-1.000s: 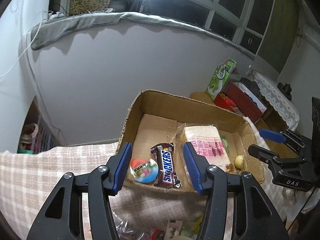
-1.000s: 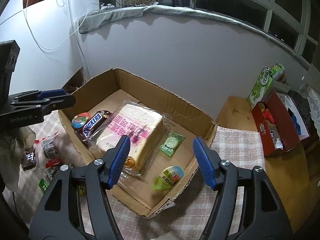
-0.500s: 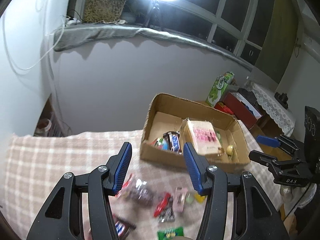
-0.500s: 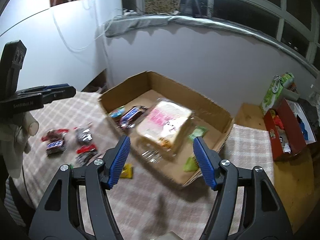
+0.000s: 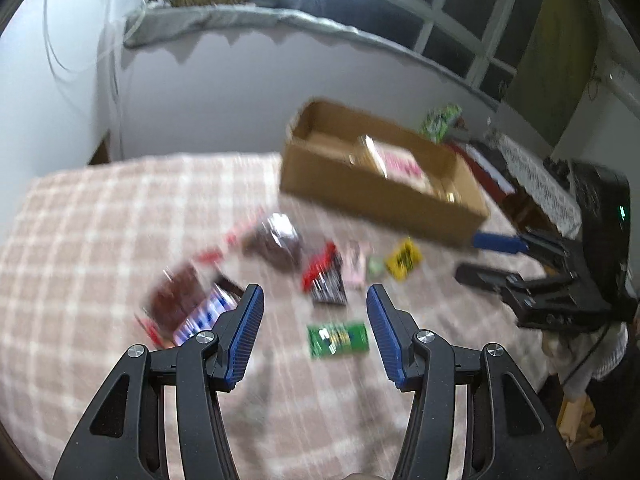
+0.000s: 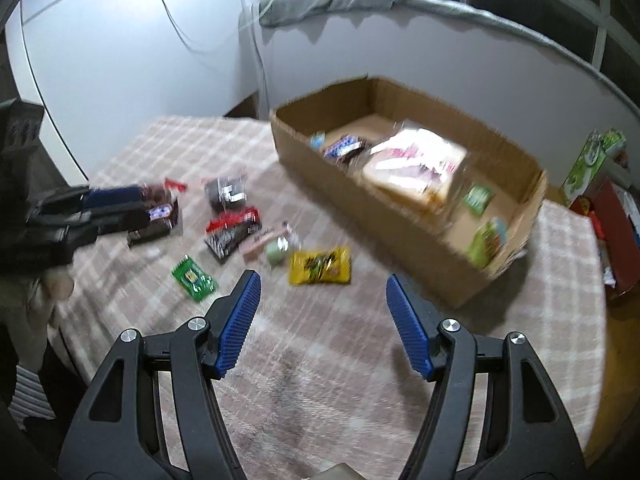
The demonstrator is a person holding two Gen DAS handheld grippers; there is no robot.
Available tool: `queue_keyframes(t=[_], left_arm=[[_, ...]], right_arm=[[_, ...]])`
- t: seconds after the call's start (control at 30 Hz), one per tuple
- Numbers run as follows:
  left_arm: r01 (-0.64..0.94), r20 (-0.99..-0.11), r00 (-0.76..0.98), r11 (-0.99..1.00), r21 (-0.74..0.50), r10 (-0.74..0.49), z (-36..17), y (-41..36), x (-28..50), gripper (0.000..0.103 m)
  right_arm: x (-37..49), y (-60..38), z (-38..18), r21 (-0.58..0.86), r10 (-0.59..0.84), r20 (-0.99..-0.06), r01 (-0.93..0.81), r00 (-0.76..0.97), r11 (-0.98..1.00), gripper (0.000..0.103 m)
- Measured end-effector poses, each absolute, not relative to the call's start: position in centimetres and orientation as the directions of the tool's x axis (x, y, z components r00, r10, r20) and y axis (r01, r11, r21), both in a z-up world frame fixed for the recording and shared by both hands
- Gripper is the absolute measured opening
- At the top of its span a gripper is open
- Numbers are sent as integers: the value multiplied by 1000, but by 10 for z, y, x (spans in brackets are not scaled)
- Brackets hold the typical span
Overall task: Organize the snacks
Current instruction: 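Grasp the green-wrapped candy with the left gripper while the right gripper grasps the yellow candy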
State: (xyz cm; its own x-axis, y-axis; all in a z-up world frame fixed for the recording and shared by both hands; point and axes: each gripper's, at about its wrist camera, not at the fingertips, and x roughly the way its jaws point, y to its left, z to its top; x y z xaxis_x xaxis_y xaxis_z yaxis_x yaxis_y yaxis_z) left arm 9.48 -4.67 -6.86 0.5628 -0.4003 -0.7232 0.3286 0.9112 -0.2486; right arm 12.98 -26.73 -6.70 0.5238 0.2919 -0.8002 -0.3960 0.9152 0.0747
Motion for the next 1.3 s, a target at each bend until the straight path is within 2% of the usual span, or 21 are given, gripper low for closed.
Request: queue_keyframes(t=[0.4, 0.87, 0.97, 1.03, 1.13, 1.2, 1.3], left_arm=[[353, -791, 516, 923, -153, -328, -107, -81, 85, 53], [361, -782, 559, 930, -70, -275, -114, -92, 87, 52], [371, -781, 561, 927, -58, -273, -114, -96, 86, 47], [380, -780, 562, 923, -53, -277, -114, -97, 84, 45], [387, -776, 563, 921, -54, -282, -114, -98, 84, 37], [389, -774, 566, 920, -51, -283, -114, -100, 83, 36], [385, -773, 564, 920, -66, -291, -113, -99, 82, 35]], right_arm=[[155, -254, -107, 51, 251, -835, -385, 490, 921, 68], [170, -236, -121, -12, 206, -836, -392, 509, 920, 68], [169, -234, -121, -13, 209, -834, -397, 511, 918, 59], [169, -231, -120, -14, 212, -834, -404, 509, 915, 49], [167, -230, -119, -12, 213, -836, -406, 505, 914, 43], [165, -230, -119, -15, 215, -835, -411, 506, 911, 37], [162, -228, -119, -24, 208, -837, -413, 507, 910, 36]])
